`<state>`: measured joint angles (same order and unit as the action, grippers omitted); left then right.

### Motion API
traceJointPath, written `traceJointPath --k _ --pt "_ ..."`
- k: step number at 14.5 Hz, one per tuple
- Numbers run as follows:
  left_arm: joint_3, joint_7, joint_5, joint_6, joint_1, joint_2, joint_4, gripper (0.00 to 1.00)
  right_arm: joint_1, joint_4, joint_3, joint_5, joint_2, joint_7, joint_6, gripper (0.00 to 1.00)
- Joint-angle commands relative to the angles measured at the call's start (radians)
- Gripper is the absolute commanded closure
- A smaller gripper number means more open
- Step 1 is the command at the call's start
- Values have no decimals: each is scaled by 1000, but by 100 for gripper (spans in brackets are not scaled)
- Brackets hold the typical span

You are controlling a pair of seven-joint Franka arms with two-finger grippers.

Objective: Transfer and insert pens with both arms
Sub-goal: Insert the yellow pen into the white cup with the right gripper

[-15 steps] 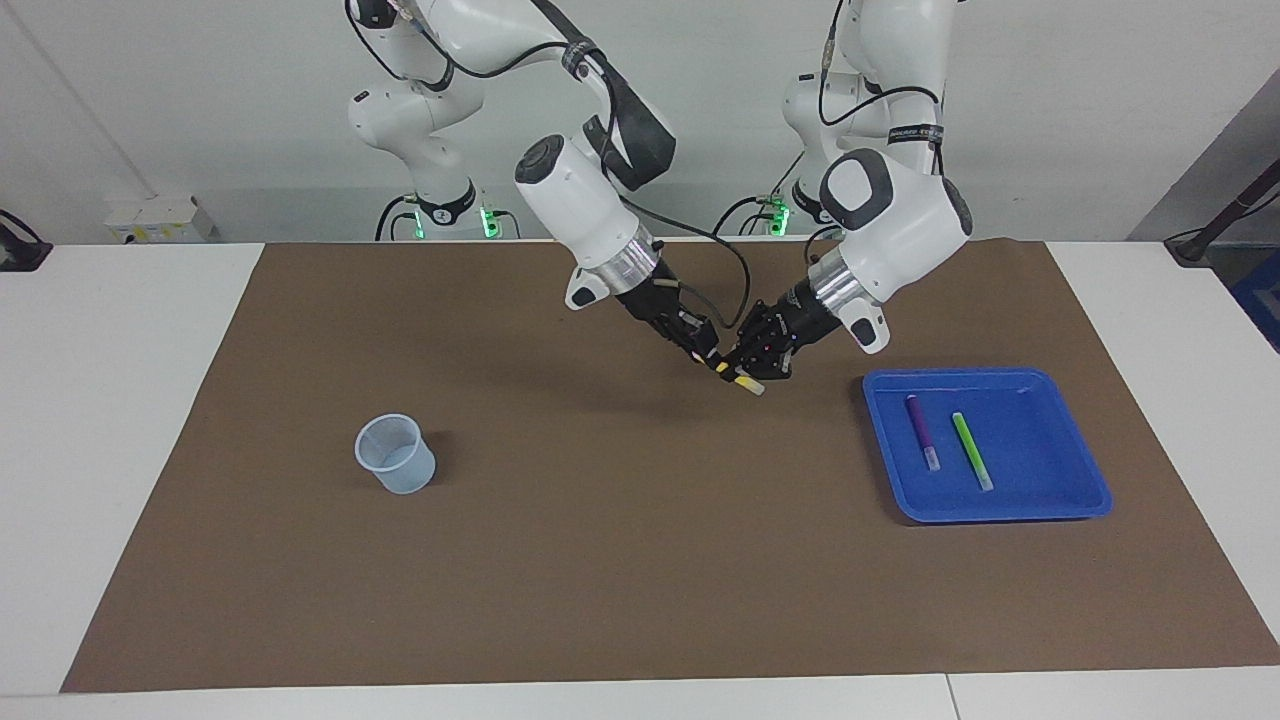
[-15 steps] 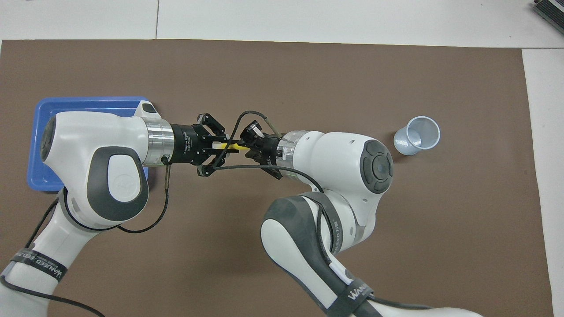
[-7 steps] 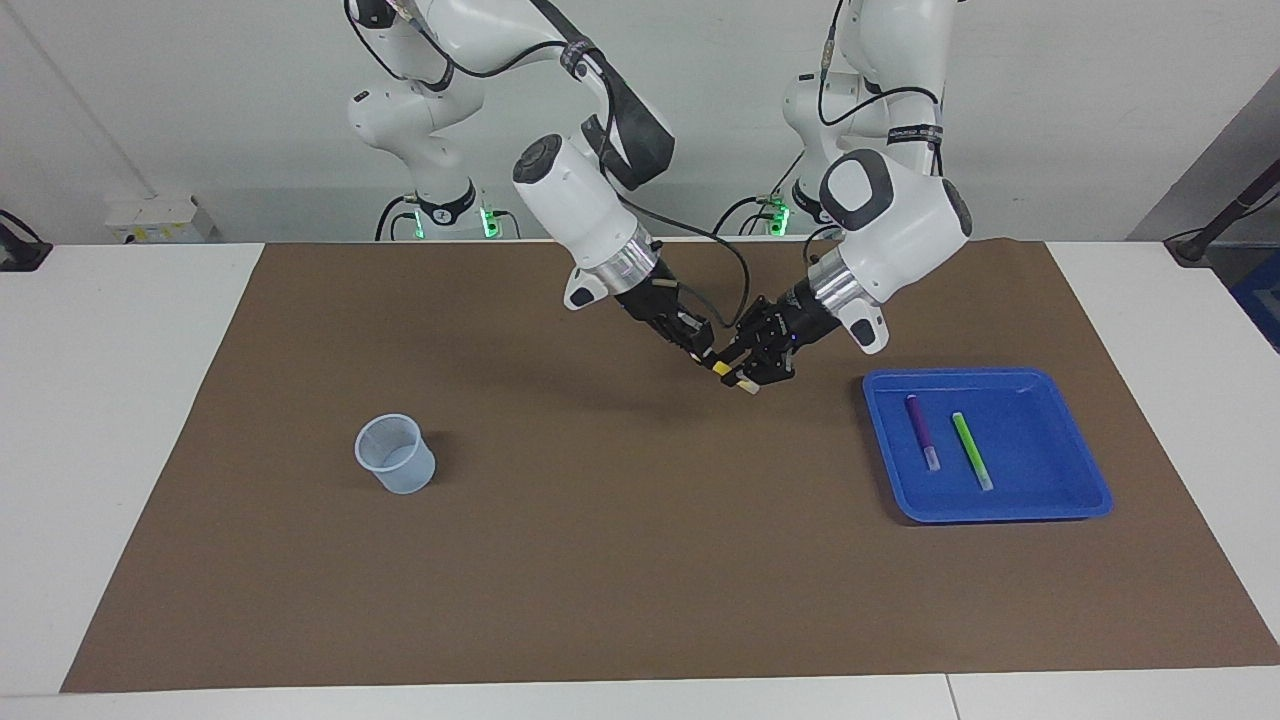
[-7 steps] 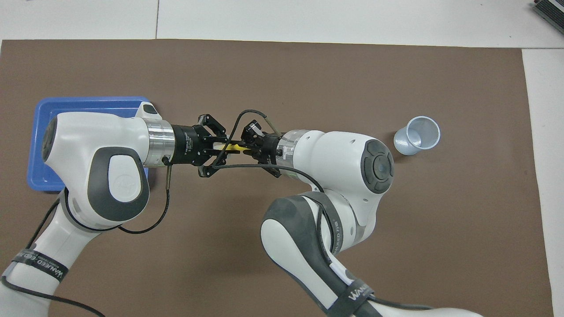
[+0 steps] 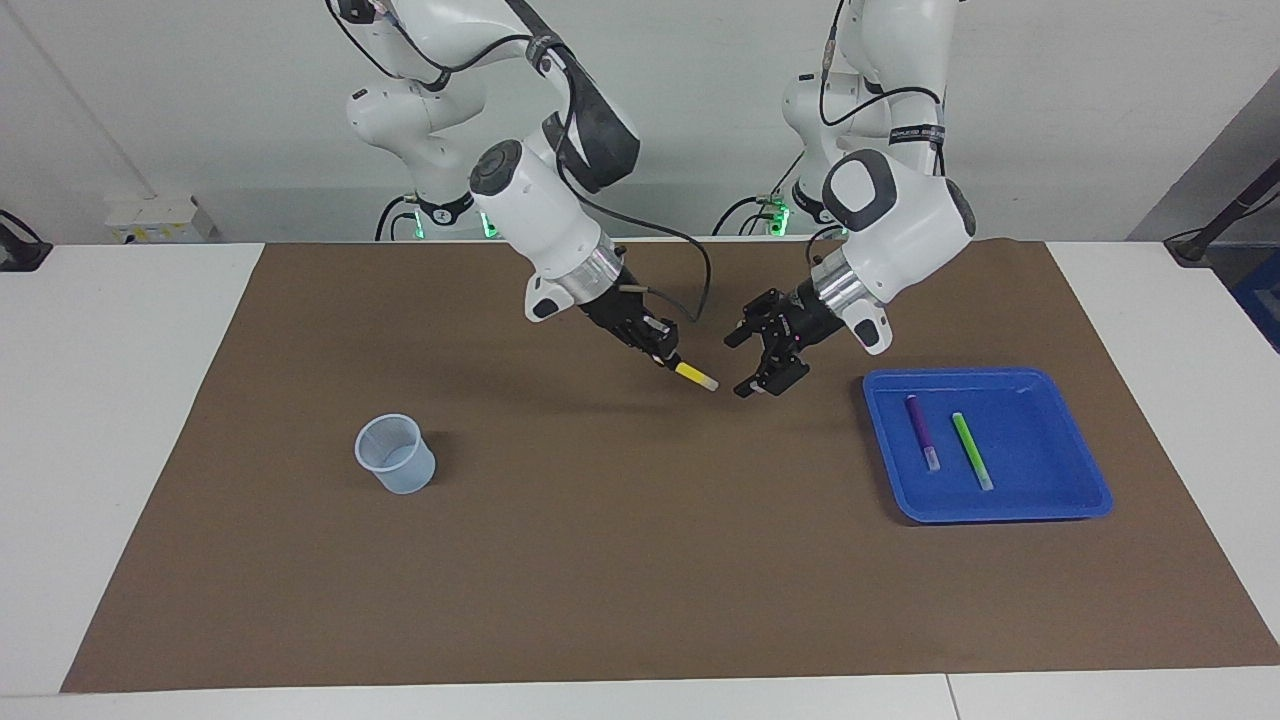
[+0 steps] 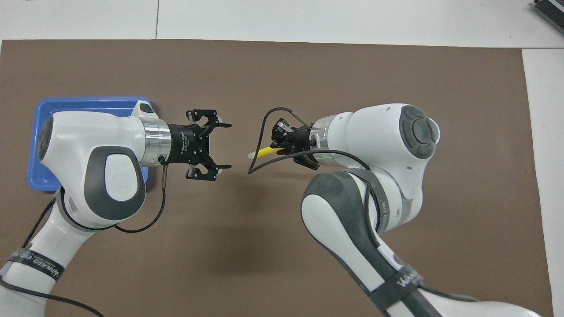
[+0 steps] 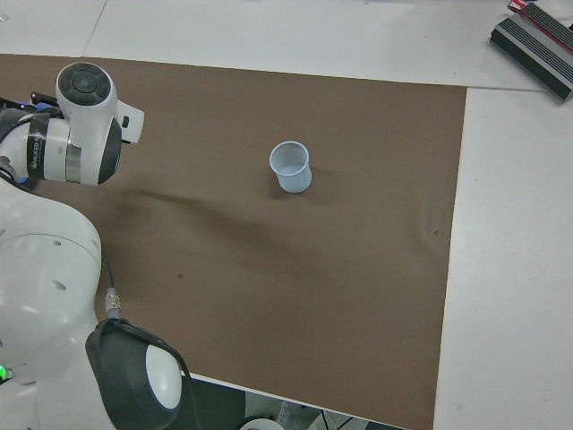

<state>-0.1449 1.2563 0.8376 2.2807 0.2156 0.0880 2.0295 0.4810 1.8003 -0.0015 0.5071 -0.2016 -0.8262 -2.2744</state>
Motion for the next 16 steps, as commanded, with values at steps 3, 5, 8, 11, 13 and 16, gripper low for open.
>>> traceJointPath --k 3,5,8,11,13,16 --pt "11 -80 -295 -38 -27 -43 57 0 -114 7 3 -162 82 168 174 100" --pt "10 -75 -440 -46 -16 -43 55 0 -169 8 3 -272 111 244 237 100" --pt "11 -130 -573 -108 -33 -47 54 0 -286 17 5 -386 137 466 305 100" --pt "11 -412 -634 -164 -99 -53 52 0 -428 11 5 -407 130 773 290 100" --pt "11 -664 -638 -161 -181 -53 54 0 -452 13 5 -459 125 857 239 100" --pt "11 -901 -638 -144 -277 -51 52 0 -466 17 6 -512 113 871 190 100"
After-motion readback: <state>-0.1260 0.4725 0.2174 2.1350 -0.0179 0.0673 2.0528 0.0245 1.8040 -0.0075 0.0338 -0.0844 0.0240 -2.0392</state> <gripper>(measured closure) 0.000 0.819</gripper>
